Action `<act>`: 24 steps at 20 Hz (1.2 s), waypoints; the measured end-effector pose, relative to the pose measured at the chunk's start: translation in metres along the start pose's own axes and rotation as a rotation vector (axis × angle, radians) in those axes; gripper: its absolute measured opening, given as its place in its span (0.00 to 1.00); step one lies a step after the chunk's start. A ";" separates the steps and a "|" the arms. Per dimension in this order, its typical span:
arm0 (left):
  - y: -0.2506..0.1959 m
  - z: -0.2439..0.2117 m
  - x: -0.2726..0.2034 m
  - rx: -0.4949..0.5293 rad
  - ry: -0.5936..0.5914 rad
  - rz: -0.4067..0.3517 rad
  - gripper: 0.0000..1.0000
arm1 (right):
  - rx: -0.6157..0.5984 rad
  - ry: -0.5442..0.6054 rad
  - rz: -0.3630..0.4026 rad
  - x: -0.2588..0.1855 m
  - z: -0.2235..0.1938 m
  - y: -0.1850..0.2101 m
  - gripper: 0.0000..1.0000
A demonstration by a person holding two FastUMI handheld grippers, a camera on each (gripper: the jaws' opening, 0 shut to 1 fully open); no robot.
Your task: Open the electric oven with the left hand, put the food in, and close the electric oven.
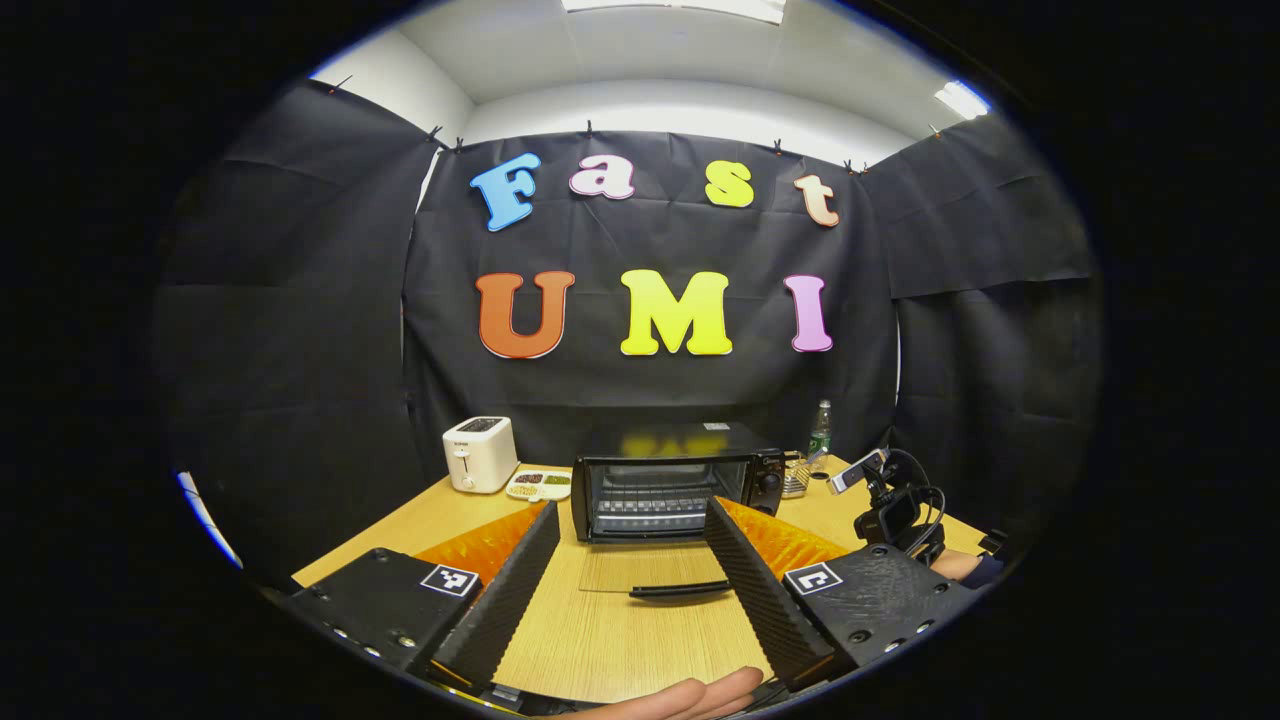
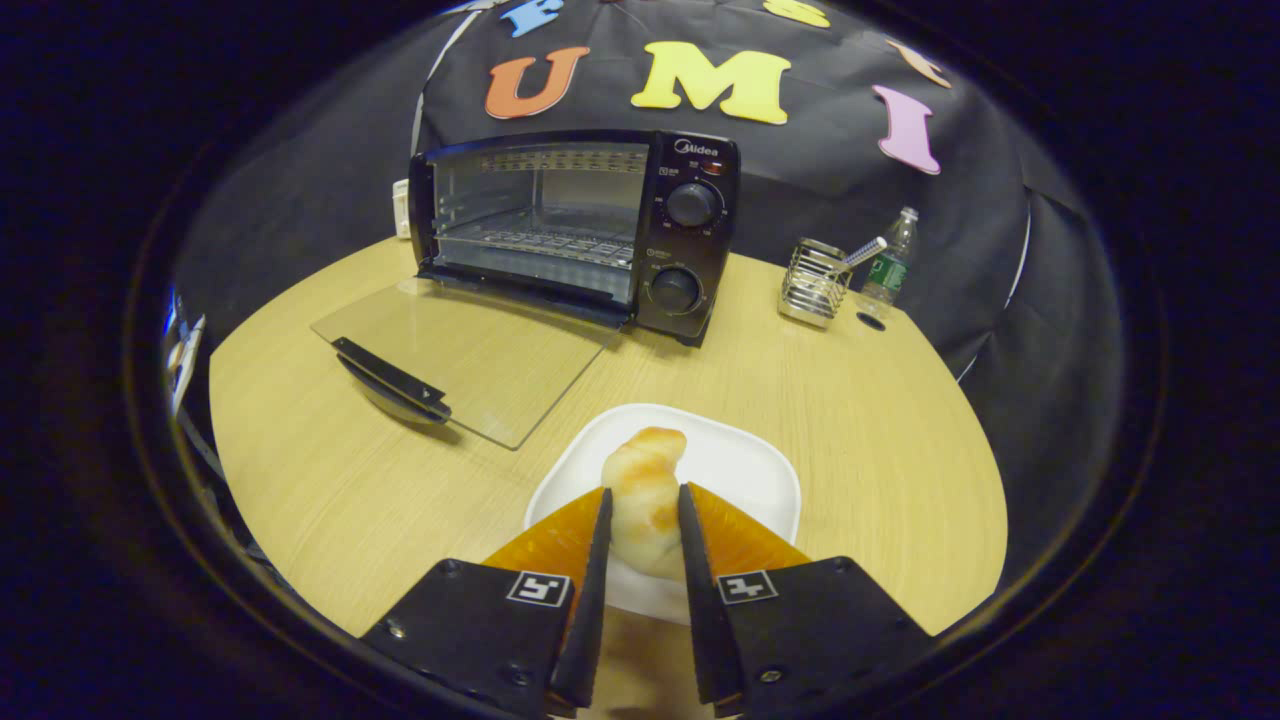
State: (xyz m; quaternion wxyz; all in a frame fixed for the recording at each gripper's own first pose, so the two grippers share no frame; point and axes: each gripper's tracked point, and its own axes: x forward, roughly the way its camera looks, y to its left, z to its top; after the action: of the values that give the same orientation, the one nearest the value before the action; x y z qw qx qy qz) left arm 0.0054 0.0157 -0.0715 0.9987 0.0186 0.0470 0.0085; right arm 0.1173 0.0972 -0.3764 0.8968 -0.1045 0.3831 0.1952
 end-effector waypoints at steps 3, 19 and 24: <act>0.001 0.022 0.009 0.008 -0.043 -0.007 0.95 | 0.092 -0.010 0.058 -0.002 0.006 -0.004 0.27; 0.016 0.026 0.036 -0.026 -0.076 -0.021 0.95 | 0.489 -0.221 0.361 -0.025 0.118 0.060 0.17; 0.037 0.017 0.037 -0.037 -0.069 0.010 0.95 | 0.546 -0.288 0.376 -0.002 0.164 0.098 0.19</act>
State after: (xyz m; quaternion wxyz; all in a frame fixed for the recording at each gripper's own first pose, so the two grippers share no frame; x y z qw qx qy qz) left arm 0.0434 0.0529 -0.0566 0.9998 0.0008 0.0121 0.0136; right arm 0.1797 0.2404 -0.2668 0.8848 0.2397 0.3035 0.2598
